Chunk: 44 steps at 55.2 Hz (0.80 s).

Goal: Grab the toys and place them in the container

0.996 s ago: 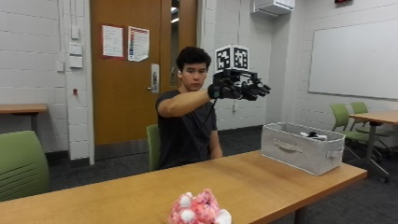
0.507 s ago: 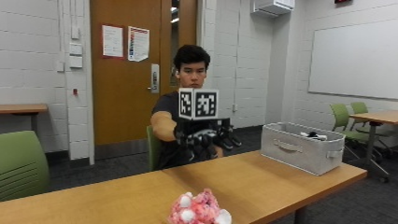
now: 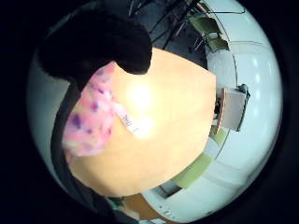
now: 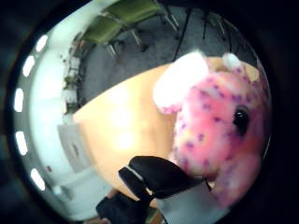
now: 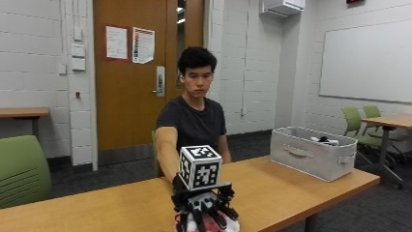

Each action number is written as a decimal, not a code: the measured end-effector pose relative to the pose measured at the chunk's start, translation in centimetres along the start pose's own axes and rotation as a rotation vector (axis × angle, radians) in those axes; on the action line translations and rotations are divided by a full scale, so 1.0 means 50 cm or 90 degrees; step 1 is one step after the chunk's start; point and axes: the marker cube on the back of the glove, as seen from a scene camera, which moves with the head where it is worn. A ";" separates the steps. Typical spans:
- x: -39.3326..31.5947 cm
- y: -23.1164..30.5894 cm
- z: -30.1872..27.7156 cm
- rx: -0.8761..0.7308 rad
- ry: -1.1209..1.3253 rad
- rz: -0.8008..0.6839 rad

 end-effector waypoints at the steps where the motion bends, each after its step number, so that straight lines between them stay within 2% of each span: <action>1: 0.001 0.000 0.005 -0.005 0.001 0.003; 13: 0.007 0.014 0.028 -0.054 0.021 0.021; 21: -0.004 0.026 0.021 -0.037 0.011 0.026; 29: -0.031 0.035 0.006 0.030 0.041 0.051; 36: -0.058 0.055 -0.052 0.056 0.026 0.053; 44: -0.097 0.088 -0.204 0.096 0.004 0.056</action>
